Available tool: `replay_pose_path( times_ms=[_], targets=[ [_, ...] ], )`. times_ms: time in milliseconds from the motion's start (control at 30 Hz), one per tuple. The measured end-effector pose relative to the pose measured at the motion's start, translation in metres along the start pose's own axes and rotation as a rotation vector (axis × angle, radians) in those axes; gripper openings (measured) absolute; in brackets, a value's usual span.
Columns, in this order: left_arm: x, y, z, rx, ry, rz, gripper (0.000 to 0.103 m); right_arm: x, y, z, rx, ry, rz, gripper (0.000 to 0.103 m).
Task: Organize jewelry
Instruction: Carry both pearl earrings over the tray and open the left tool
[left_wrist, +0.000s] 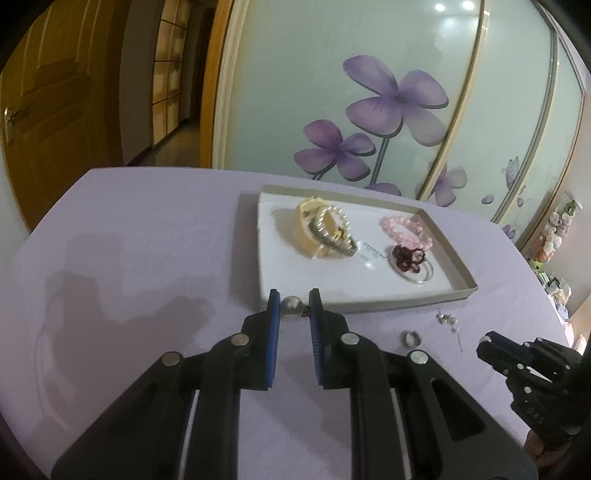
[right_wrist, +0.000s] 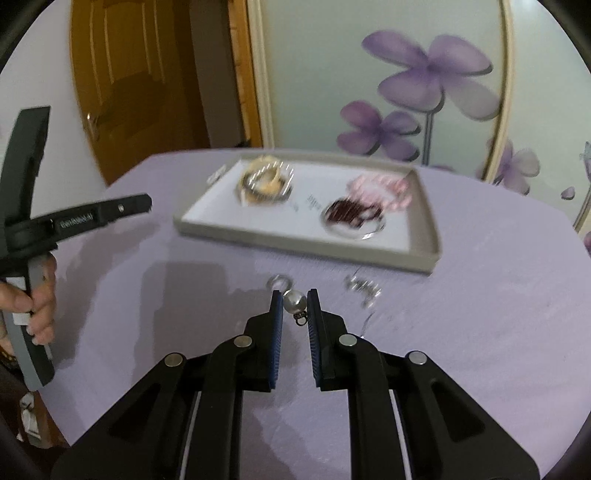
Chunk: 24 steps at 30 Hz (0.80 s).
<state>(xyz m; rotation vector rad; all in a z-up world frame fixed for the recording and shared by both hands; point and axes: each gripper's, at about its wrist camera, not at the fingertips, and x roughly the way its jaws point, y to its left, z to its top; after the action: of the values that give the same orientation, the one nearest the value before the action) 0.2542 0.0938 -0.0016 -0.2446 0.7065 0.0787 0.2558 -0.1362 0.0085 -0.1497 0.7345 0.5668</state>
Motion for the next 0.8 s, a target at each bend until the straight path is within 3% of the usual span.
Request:
replay_pose_path(
  times_ms=[433, 800],
  targets=[
    [0.032, -0.044, 0.037, 0.067, -0.027, -0.039, 0.016, -0.003, -0.024, 0.023, 0.049, -0.080, -0.035, 0.014],
    [0.061, -0.056, 0.049, 0.086, -0.014, -0.047, 0.016, 0.011, -0.029, 0.037, 0.053, -0.104, -0.027, 0.014]
  ],
)
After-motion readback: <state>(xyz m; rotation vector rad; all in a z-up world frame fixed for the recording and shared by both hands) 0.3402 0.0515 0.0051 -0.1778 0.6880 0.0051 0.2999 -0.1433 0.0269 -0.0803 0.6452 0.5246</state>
